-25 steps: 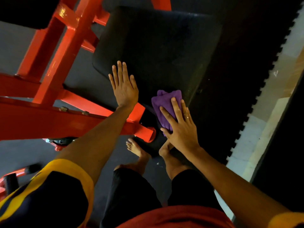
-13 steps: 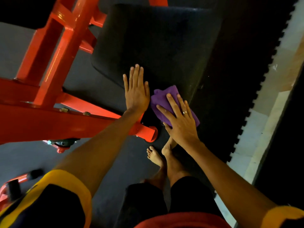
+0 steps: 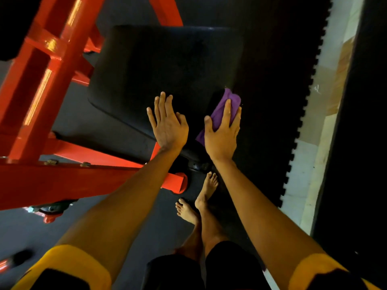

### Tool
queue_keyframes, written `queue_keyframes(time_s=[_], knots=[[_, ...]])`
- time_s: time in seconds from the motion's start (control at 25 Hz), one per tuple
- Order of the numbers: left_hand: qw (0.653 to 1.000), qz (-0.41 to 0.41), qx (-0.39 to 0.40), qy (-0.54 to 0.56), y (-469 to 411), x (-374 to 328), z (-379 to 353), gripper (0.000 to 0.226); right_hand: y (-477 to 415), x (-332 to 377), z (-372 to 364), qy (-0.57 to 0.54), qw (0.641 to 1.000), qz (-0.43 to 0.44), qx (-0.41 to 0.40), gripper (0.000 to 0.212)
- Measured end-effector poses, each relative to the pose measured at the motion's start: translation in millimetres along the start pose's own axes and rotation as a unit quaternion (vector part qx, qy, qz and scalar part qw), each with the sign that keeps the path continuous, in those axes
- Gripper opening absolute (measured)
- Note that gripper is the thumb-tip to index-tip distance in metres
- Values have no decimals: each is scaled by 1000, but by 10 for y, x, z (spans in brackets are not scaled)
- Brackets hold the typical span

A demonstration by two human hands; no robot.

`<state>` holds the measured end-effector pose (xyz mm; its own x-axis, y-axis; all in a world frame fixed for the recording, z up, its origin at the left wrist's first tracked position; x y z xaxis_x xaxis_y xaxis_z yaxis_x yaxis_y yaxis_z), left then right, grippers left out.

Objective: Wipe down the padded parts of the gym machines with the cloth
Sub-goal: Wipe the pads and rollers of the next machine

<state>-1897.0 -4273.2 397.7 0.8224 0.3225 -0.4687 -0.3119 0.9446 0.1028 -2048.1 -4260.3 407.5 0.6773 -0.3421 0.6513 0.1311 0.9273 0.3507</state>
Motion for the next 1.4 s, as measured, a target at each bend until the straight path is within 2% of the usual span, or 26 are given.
queue_keyframes(time_s=[0.16, 0.28, 0.44, 0.72, 0.8, 0.88, 1.0, 1.12, 1.28, 1.4], knots=[[998, 46, -54, -1, -201, -172, 0, 46, -383, 54, 150, -144, 988, -46, -20, 81], [996, 53, -52, -46, -254, -172, -82, 55, 91, -59, -1, -159, 987, -20, -22, 79], [996, 47, -26, -65, -240, -161, -129, 61, 508, -128, -193, -167, 985, -39, 7, 79], [994, 61, -59, -72, -221, -191, -146, 59, -966, 160, 220, -97, 995, -29, 22, 67], [994, 66, -56, -69, -228, -189, -128, 58, -938, 221, 267, -40, 999, 16, 13, 63], [993, 70, -52, -73, -214, -171, -124, 59, -591, 158, 229, 63, 993, 96, 9, 59], [993, 78, -46, -76, -226, -152, -112, 58, -102, -15, 183, 169, 956, 232, 69, 56], [993, 77, -38, -80, -224, -157, -104, 57, -337, 36, 237, 221, 912, 335, 89, 56], [994, 80, -37, -70, -212, -187, -86, 59, -1000, 369, 308, 282, 879, 368, 113, 58], [993, 92, -42, -65, -215, -194, -69, 61, -1197, 433, 477, 250, 907, 321, 108, 59]])
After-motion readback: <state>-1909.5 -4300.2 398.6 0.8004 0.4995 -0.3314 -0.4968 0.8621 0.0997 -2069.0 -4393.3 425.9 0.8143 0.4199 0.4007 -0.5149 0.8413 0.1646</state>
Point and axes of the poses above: each hand's wrist, its own y-axis away from the middle knuckle, its own z-axis out of the back of the hand, x = y × z, the point moved 2 cm from there along -y, towards the middle knuckle, and after that the axes turned 10 degrees about x, right-handed, at the moved point
